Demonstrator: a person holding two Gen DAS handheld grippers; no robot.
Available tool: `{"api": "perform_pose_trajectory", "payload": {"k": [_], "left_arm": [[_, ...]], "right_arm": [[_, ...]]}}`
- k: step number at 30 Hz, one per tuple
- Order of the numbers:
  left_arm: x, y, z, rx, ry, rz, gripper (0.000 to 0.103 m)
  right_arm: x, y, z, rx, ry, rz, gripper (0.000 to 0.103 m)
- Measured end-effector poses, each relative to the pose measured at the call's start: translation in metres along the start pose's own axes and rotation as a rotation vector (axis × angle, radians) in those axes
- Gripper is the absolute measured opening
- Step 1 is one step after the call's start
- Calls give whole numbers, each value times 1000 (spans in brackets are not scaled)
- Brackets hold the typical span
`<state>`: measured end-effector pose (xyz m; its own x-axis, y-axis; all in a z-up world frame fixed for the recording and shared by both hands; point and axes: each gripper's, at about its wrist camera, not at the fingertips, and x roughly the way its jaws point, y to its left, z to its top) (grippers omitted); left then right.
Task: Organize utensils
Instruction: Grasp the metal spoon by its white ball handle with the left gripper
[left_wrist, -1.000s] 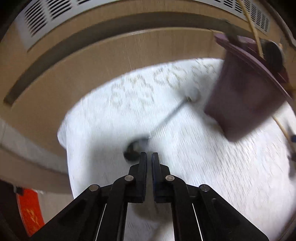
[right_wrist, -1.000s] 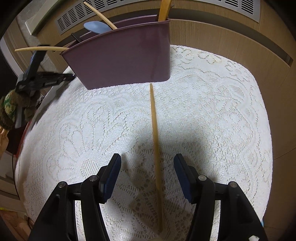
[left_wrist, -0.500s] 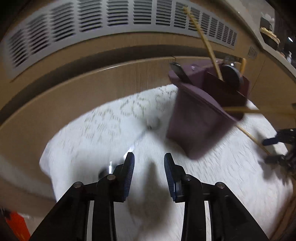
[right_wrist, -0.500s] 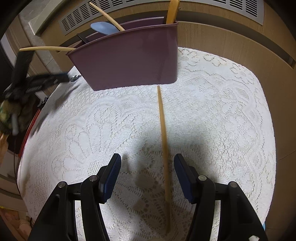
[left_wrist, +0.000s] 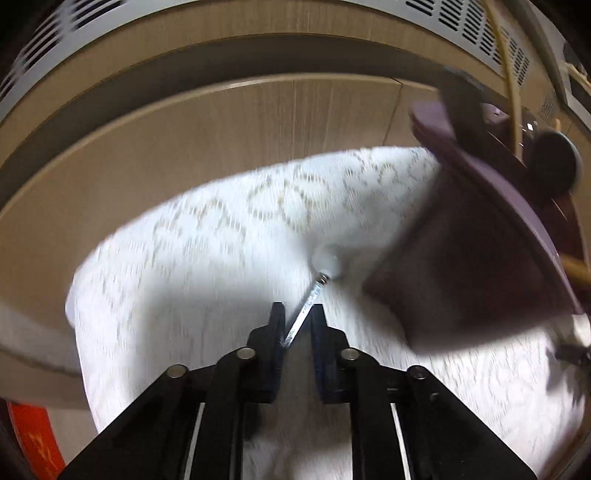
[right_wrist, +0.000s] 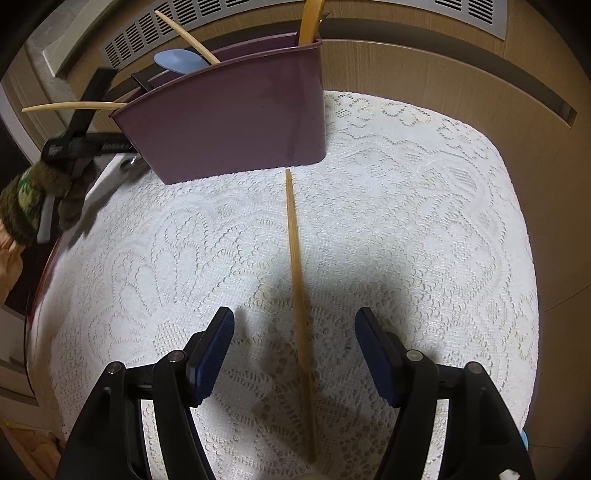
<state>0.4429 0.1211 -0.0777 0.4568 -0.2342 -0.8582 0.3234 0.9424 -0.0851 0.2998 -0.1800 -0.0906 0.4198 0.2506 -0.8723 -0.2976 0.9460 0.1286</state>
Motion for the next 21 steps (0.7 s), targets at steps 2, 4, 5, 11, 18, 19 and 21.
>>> {"api": "perform_pose_trajectory", "payload": {"k": [2, 4, 5, 11, 18, 19, 21], "left_arm": [[-8, 3, -11, -57, 20, -29, 10], [-22, 4, -31, -119, 56, -89, 10], [-27, 3, -40, -135, 65, -97, 10], [-65, -36, -89, -93, 81, -89, 14], [-63, -25, -59, -190, -94, 11, 64], [-51, -20, -53, -189, -85, 21, 64], [-34, -22, -46, -189, -66, 58, 62]], "right_arm": [[1, 1, 1, -1, -4, 9, 66], [0, 2, 2, 0, -10, 24, 66], [-1, 4, 2, 0, -15, 28, 66], [-7, 5, 0, 0, -43, 37, 72], [-11, 6, 0, -3, -97, -40, 73], [-13, 6, -1, -8, -104, -48, 73], [-18, 4, -3, -20, -123, -68, 73]]}}
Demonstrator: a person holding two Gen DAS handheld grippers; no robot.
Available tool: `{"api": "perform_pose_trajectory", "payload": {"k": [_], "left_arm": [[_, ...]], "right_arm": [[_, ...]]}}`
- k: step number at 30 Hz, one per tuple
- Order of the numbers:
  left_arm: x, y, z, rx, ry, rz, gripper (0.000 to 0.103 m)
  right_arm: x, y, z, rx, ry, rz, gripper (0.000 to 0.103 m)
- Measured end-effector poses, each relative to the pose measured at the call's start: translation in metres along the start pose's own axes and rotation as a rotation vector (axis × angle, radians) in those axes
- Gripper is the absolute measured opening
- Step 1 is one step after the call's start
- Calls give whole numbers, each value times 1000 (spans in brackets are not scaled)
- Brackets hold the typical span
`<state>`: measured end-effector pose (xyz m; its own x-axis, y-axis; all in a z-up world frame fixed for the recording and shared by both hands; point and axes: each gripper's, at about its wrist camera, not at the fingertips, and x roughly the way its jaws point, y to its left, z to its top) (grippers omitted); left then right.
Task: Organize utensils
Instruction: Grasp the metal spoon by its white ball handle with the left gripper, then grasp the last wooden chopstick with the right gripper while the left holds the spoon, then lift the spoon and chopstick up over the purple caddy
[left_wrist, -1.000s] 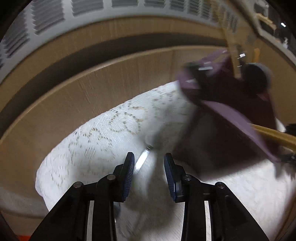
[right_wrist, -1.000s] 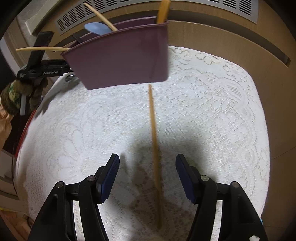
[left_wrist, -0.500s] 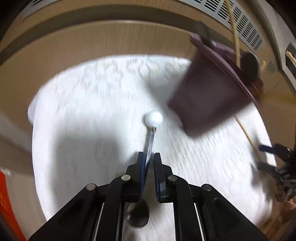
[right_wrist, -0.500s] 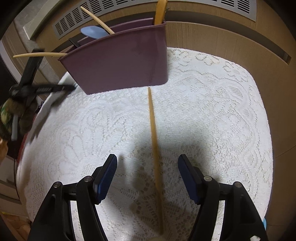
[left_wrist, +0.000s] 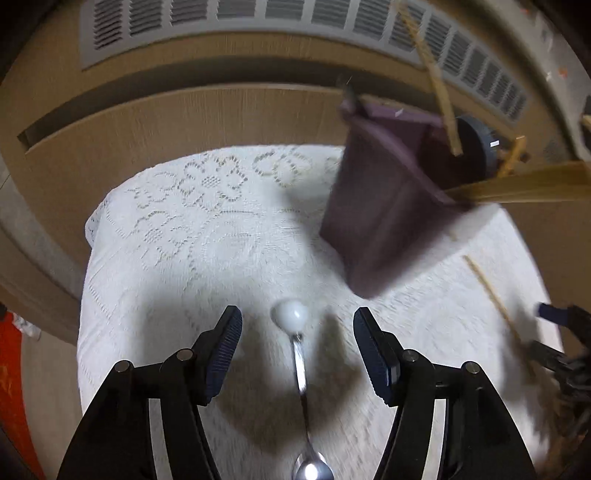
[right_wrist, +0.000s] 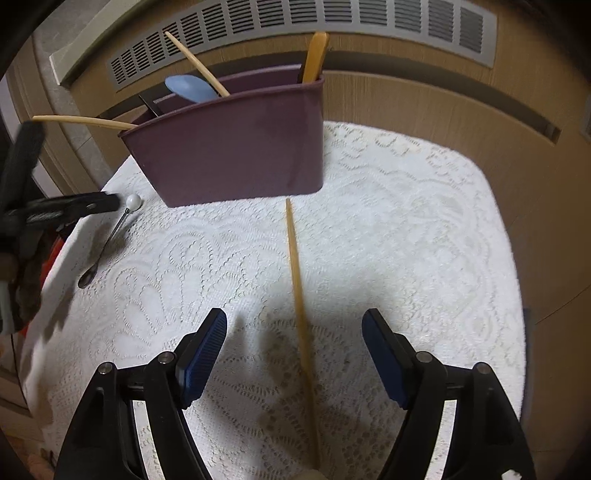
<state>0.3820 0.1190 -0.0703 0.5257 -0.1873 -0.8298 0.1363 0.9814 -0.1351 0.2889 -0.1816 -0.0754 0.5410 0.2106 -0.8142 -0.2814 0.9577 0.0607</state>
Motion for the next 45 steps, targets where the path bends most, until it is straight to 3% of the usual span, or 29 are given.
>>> {"api": "perform_pose_trajectory", "payload": {"k": [2, 3, 5, 8, 11, 13, 15, 16, 21, 26, 29, 31, 35, 45], "left_arm": [[16, -3, 1, 16, 29, 29, 43], [22, -4, -1, 20, 18, 46, 41], [26, -9, -1, 34, -4, 54, 22], [11, -13, -7, -4, -36, 29, 22], [-28, -28, -28, -23, -135, -4, 22], [-51, -38, -40, -39, -201, -21, 22], [-74, -49, -52, -55, -260, -46, 22], [-84, -54, -57, -62, -285, -51, 22], [-107, -64, -72, -101, -316, -84, 22], [-123, -75, -79, -74, -333, -60, 22], [-129, -84, -82, -52, -343, -46, 22], [-131, -88, -84, -39, -346, -44, 22], [-141, -100, -88, -17, -355, -48, 22], [-192, -134, -100, 48, -436, -55, 22]], "right_arm": [[-7, -4, -4, -23, -19, -44, 75], [-8, -4, -4, -32, -25, -63, 76], [-12, -7, -7, -47, -40, -81, 80], [-15, -12, -6, -50, -41, -24, 81], [-19, -10, 1, -88, -41, 22, 80], [-16, -5, 6, -118, -33, 50, 69], [-5, -1, 14, -141, 1, 67, 38], [4, 1, 17, -147, 22, 69, 33], [37, 5, 32, -152, 49, 60, 22], [57, 18, 38, -205, 65, -6, 20], [53, 30, 35, -254, 85, -42, 6], [43, 30, 34, -233, 76, -6, 6], [-7, 25, 28, -175, -26, 49, 5], [-118, 20, 13, -139, -245, 89, 5]]}}
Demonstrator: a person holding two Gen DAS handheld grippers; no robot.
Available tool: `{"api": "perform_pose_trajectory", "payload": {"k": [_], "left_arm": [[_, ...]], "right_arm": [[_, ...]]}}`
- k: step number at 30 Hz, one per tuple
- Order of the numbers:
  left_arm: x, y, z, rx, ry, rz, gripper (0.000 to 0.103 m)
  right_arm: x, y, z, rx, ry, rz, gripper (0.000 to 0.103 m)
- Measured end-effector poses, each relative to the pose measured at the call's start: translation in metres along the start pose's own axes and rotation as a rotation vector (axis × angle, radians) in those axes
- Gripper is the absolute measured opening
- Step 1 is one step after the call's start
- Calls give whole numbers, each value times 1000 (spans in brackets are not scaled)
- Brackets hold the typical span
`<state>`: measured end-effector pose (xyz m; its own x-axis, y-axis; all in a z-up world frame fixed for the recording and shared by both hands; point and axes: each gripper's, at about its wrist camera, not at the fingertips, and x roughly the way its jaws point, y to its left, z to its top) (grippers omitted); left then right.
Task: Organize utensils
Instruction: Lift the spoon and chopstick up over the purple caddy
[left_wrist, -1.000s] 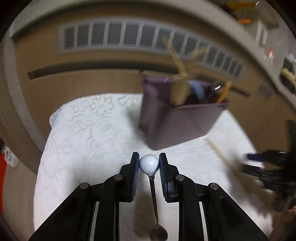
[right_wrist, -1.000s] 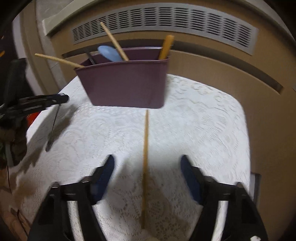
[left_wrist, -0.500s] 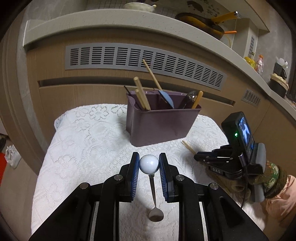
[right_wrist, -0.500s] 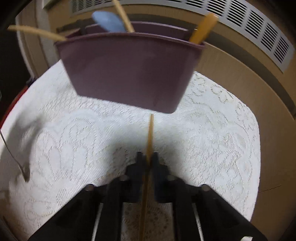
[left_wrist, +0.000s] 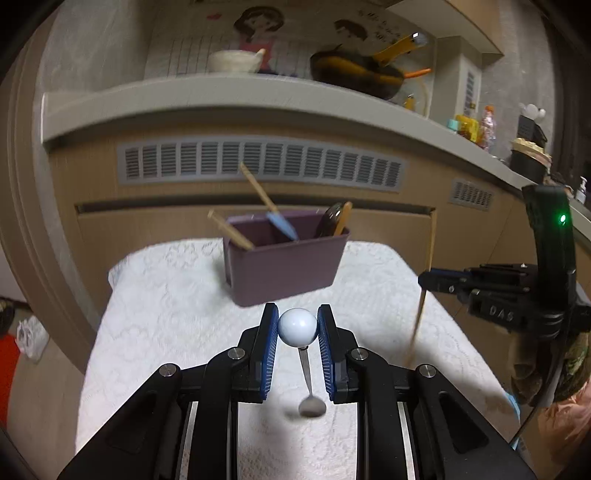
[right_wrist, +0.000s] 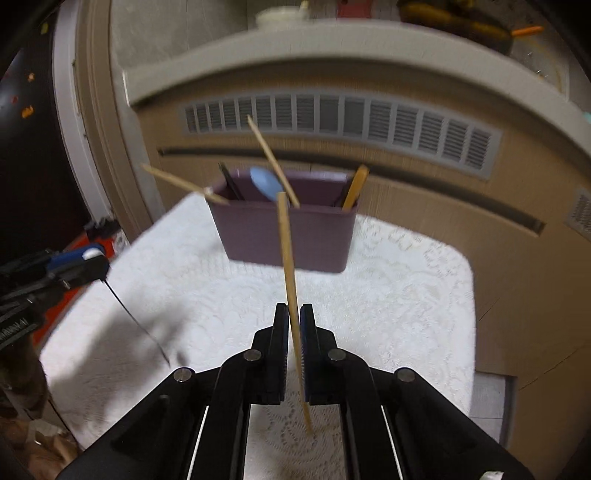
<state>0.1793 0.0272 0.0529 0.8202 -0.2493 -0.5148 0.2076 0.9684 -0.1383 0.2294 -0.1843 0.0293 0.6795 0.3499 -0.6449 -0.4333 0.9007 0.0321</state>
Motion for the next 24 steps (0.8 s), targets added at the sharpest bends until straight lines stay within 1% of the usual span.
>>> {"api": "perform_pose_trajectory", "payload": {"k": [3, 6, 8, 11, 13, 15, 17, 19, 22, 24], "left_arm": [[-12, -7, 18, 22, -38, -8, 22], [-27, -8, 54, 38, -104, -21, 22], [-37, -10, 85, 66, -159, -20, 22], [-43, -11, 131, 100, -246, 9, 22], [-42, -8, 157, 109, -290, 28, 22], [-35, -3, 177, 116, -319, 42, 22], [-22, 3, 193, 124, -326, 58, 22], [-3, 12, 204, 116, -315, 61, 22], [29, 23, 207, 90, -277, 57, 22], [53, 30, 201, 82, -253, 73, 22]], "right_arm": [[-25, 1, 15, 16, -77, 13, 5], [-49, -2, 44, 17, -165, 5, 5], [-67, -2, 69, -2, -234, -11, 5], [-88, -1, 106, -25, -319, -22, 5], [-98, 1, 134, -42, -378, -31, 5], [-104, 3, 154, -59, -418, -43, 5], [-98, 3, 175, -72, -437, -53, 5], [-88, 1, 187, -78, -437, -65, 5], [-60, -4, 198, -76, -405, -75, 5], [-38, -7, 197, -72, -372, -76, 5]]}}
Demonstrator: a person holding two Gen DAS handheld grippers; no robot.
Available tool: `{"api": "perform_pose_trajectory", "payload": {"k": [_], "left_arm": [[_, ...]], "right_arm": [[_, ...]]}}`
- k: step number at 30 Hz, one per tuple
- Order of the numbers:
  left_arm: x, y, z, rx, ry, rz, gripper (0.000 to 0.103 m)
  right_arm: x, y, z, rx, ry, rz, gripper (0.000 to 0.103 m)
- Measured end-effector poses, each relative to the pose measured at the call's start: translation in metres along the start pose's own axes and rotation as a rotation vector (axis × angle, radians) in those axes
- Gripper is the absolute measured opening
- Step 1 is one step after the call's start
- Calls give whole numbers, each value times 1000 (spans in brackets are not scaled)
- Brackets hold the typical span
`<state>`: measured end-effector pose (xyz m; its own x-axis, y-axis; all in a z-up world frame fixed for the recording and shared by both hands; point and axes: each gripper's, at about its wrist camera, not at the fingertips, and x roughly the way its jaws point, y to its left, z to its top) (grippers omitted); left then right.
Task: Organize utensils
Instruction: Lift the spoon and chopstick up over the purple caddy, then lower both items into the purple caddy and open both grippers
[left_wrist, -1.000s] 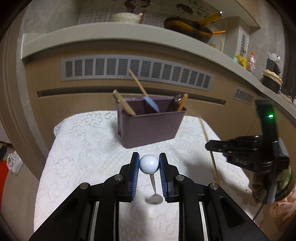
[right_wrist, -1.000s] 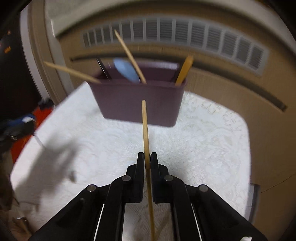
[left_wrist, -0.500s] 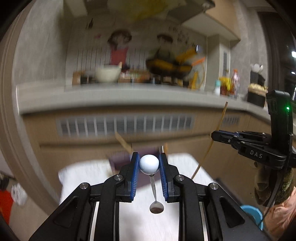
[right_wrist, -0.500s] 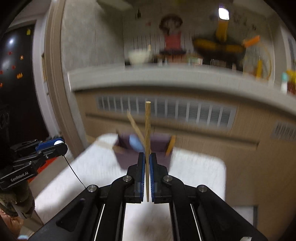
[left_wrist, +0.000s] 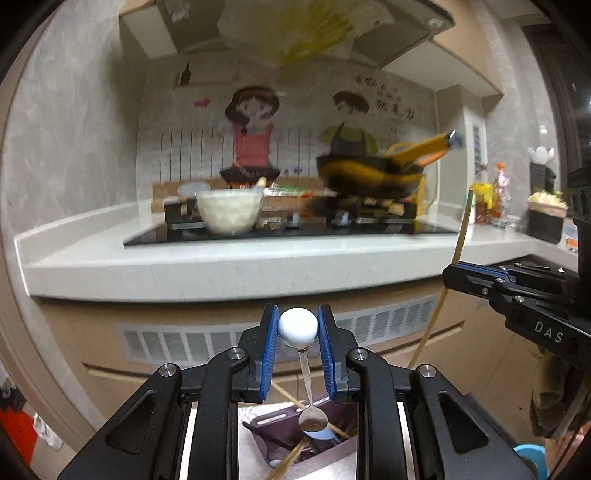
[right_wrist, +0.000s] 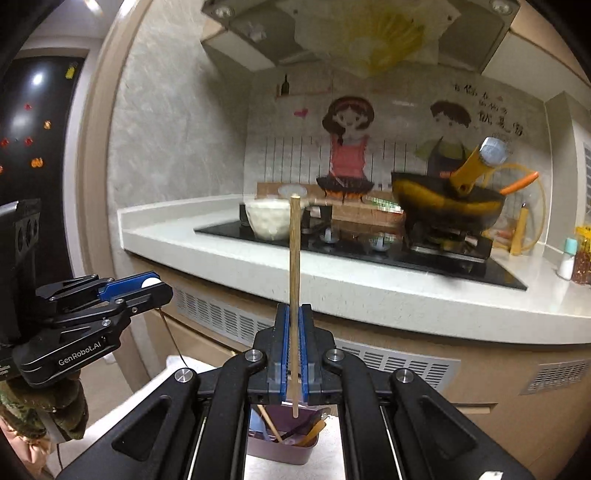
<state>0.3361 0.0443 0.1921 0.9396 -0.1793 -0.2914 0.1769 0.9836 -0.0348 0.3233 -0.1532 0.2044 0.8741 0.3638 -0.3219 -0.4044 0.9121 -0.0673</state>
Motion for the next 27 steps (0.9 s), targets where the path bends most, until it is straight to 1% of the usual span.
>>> {"api": "perform_pose_trajectory", "payload": {"k": [4, 6, 8, 10, 12, 14, 15, 16, 17, 18, 21, 22, 23, 24, 25, 27], "left_arm": [[40, 14, -28, -34, 69, 37, 22], [61, 25, -43, -73, 117, 47, 22], [76, 30, -56, -101, 153, 46, 22], [89, 33, -68, -127, 190, 40, 23], [101, 37, -80, -161, 232, 31, 25], [103, 40, -83, -178, 241, 33, 33], [100, 41, -83, -187, 229, 32, 37], [95, 42, -81, -196, 212, 32, 47], [88, 41, -79, -198, 196, 33, 56], [82, 41, -77, -196, 182, 36, 59], [52, 35, -70, -197, 129, 45, 67], [39, 34, -69, -206, 112, 47, 72], [27, 32, -69, -216, 96, 50, 81], [13, 29, -71, -224, 83, 59, 85], [-1, 26, -75, -227, 75, 72, 94], [-26, 16, -88, -231, 61, 93, 100]], "right_arm": [[46, 1, -27, -2, 74, -19, 5], [67, 2, -42, -1, 117, -23, 5], [92, 2, -59, 17, 177, 2, 5], [108, 1, -72, 31, 210, 29, 5], [127, 2, -88, 46, 259, 59, 5], [142, 2, -103, 60, 311, 102, 6], [147, 2, -111, 67, 335, 108, 12], [151, 3, -117, 71, 359, 119, 18], [152, 3, -121, 76, 366, 122, 34], [150, 2, -125, 87, 366, 120, 45], [133, 0, -129, 110, 342, 107, 52], [121, -1, -130, 126, 328, 101, 54], [110, -2, -131, 137, 313, 95, 59], [102, -3, -131, 145, 302, 90, 65], [87, -3, -133, 157, 285, 83, 68], [60, -2, -138, 183, 252, 66, 80]]}}
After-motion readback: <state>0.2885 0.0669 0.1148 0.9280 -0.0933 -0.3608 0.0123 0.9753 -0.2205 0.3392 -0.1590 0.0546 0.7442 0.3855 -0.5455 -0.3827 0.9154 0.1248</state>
